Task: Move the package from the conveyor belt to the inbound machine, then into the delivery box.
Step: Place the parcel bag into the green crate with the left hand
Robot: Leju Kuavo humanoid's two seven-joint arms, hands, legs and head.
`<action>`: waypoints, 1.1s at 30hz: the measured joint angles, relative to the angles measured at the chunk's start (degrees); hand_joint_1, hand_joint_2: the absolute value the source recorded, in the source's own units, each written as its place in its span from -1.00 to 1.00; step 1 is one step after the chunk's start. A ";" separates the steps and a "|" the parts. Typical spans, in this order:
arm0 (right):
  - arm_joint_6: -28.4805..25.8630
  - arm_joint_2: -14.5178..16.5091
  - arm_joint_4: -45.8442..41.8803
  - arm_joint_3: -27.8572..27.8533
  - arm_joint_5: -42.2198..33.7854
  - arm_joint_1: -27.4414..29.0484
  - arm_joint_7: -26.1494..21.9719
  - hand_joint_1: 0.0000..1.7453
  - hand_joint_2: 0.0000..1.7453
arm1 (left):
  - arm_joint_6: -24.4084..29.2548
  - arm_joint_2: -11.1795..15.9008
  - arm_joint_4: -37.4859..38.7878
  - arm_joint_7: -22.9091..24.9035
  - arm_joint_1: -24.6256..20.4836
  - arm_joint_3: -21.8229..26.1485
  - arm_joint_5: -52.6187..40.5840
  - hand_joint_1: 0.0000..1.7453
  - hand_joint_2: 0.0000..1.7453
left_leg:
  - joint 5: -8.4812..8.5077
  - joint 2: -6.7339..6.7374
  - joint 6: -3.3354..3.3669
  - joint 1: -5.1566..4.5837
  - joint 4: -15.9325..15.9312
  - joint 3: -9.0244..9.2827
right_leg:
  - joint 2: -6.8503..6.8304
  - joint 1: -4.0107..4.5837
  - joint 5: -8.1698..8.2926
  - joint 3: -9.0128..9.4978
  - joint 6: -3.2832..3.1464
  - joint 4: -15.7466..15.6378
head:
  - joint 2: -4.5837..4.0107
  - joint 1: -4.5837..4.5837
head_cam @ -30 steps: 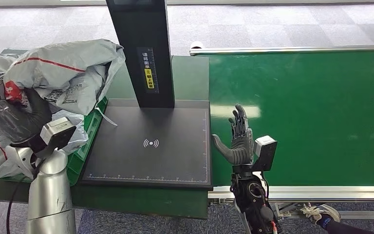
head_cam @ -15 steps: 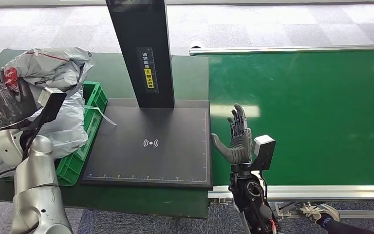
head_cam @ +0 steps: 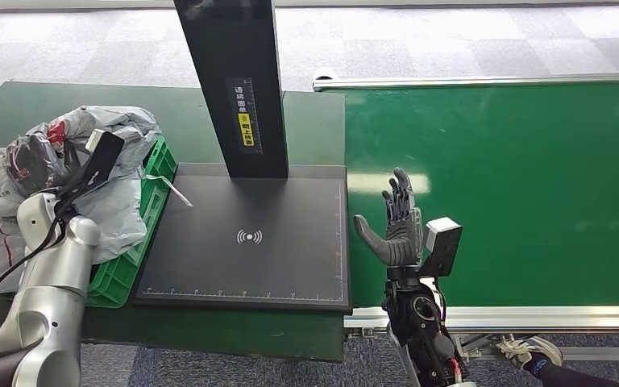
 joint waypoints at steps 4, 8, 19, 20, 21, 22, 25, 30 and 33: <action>0.00 0.00 0.00 0.00 0.00 -0.11 0.04 -1.00 1.00 | -1.08 0.80 1.31 1.54 -0.30 -0.99 -0.27 0.28 1.00 | 0.00 0.00 0.00 0.00 0.00 0.00 | 0.00 0.00 0.00 -0.01 0.00 0.00 | 0.01 -0.01; 0.04 0.00 0.01 -0.02 0.01 -0.17 0.39 -1.00 1.00 | -2.48 2.09 2.90 4.13 -0.85 -2.56 -0.69 -0.18 1.00 | 0.01 0.00 0.00 0.01 0.00 0.00 | 0.00 0.01 0.00 0.00 0.00 0.00 | 0.00 -0.01; 0.72 0.03 0.04 -0.04 0.67 -0.09 1.01 -1.00 1.00 | 4.97 -0.29 -4.71 -18.98 1.02 2.92 11.89 -1.00 -1.00 | 0.00 -0.02 0.00 0.00 0.01 -0.08 | -0.01 -0.01 0.00 -0.05 0.00 0.00 | 0.01 0.01; 0.83 0.07 0.09 -0.03 0.68 -0.10 0.97 -1.00 1.00 | 5.18 -1.81 -7.38 -25.80 1.16 5.95 13.32 -1.00 -1.00 | 0.00 -0.02 0.00 -0.01 0.01 -0.10 | 0.00 -0.02 0.00 -0.04 0.00 0.00 | 0.00 0.01; 0.96 0.14 0.19 -0.01 0.69 -0.11 0.90 -1.00 1.00 | 5.26 -3.43 -10.24 -31.15 1.28 9.04 14.44 -1.00 -1.00 | 0.00 0.03 0.00 -0.02 0.01 -0.11 | 0.02 -0.02 0.00 -0.05 0.00 0.00 | 0.00 0.02; 1.08 0.21 0.32 0.01 0.67 -0.13 0.82 -1.00 1.00 | 5.30 -5.01 -13.33 -34.81 1.50 11.94 15.51 -1.00 -1.00 | 0.00 0.11 0.00 -0.02 0.01 -0.10 | 0.07 -0.03 0.01 -0.06 0.01 0.00 | 0.00 0.01; 1.26 0.37 0.88 0.11 0.55 -0.22 0.58 -1.00 1.00 | 5.33 -8.43 -22.11 -38.34 2.23 18.23 18.09 -1.00 -1.00 | -0.01 0.20 0.00 -0.02 0.01 -0.08 | 0.14 -0.02 0.01 -0.09 0.01 -0.01 | 0.01 -0.02; 1.29 0.62 1.66 0.31 0.39 -0.76 0.37 -1.00 1.00 | 5.32 -11.11 -30.55 -38.85 3.13 22.75 19.20 -1.00 -1.00 | 0.01 -0.03 -0.02 0.05 -0.01 -0.10 | 0.02 0.04 0.01 -0.07 0.00 0.00 | 0.00 -0.02; 1.31 0.63 2.08 0.40 0.14 -0.95 0.18 -1.00 1.00 | 5.31 -11.86 -34.56 -38.89 3.74 23.48 21.24 -1.00 -1.00 | 0.02 -0.01 -0.03 0.06 -0.02 -0.09 | 0.03 0.05 0.01 -0.06 0.00 0.01 | 0.00 -0.01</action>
